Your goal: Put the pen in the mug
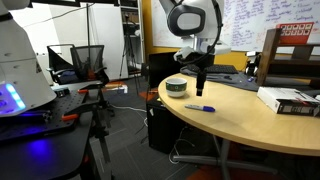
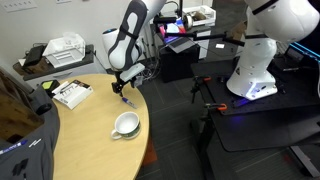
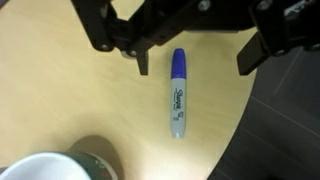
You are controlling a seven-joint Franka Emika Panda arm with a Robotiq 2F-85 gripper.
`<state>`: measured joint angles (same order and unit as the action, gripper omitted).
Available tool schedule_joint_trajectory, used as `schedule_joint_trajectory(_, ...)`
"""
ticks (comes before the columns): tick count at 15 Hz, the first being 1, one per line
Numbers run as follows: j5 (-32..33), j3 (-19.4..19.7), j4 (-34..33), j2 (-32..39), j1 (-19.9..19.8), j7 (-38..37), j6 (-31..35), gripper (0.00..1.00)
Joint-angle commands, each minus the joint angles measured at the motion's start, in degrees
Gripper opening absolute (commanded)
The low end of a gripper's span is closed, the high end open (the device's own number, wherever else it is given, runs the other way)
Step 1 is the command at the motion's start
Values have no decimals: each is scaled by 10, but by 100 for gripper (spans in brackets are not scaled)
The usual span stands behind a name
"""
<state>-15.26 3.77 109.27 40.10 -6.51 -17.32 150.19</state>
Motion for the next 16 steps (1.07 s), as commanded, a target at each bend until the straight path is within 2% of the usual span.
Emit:
schedule_joint_trajectory(1,-24,-13,-43,43,-16,9,-13,100)
schedule_joint_trajectory(5,-15,-1,-69,84,-5,-3,-17,100)
schedule_joint_trajectory(6,-13,0,-76,91,-2,-4,-19,97)
schedule_joint_trajectory(8,-9,4,-83,102,4,-7,-17,77)
schedule_joint_trajectory(16,-7,6,-102,123,13,-9,-11,18)
